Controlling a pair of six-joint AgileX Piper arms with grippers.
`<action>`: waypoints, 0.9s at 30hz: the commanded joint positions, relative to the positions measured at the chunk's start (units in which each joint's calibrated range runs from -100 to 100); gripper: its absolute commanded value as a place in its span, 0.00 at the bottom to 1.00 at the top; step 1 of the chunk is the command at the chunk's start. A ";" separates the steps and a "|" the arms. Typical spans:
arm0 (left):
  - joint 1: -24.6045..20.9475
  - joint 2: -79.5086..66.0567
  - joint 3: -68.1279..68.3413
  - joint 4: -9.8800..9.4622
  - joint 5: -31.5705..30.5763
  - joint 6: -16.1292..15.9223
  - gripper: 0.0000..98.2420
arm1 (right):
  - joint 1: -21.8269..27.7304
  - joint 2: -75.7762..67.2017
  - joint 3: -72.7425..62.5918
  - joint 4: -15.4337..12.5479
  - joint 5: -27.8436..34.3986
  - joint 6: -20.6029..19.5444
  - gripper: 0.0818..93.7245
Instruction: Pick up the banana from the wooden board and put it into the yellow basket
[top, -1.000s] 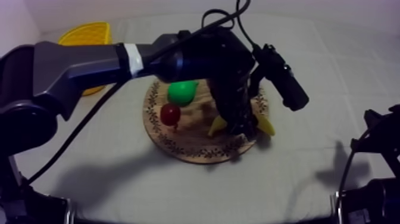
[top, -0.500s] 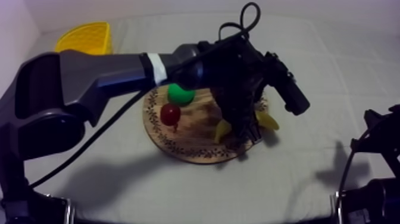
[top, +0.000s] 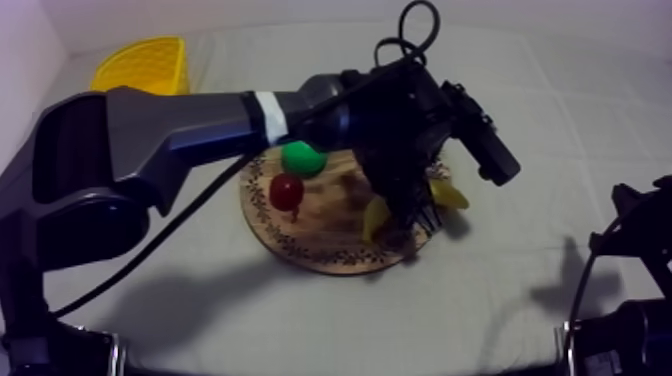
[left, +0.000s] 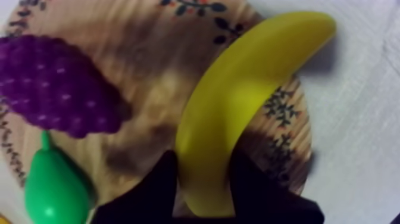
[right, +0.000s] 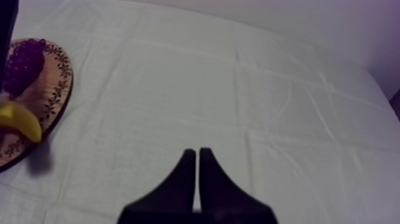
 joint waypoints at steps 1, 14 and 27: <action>-0.44 -1.90 -0.71 -1.75 2.09 -0.12 0.27 | 0.00 -0.02 -0.03 0.01 0.02 -0.03 0.00; -11.72 -23.68 0.12 -10.93 8.49 -2.70 0.27 | 0.00 -0.02 -0.03 0.01 0.02 -0.03 0.00; -30.07 -31.29 11.95 -12.47 2.30 -5.21 0.28 | 0.00 -0.02 -0.03 0.01 0.02 -0.03 0.00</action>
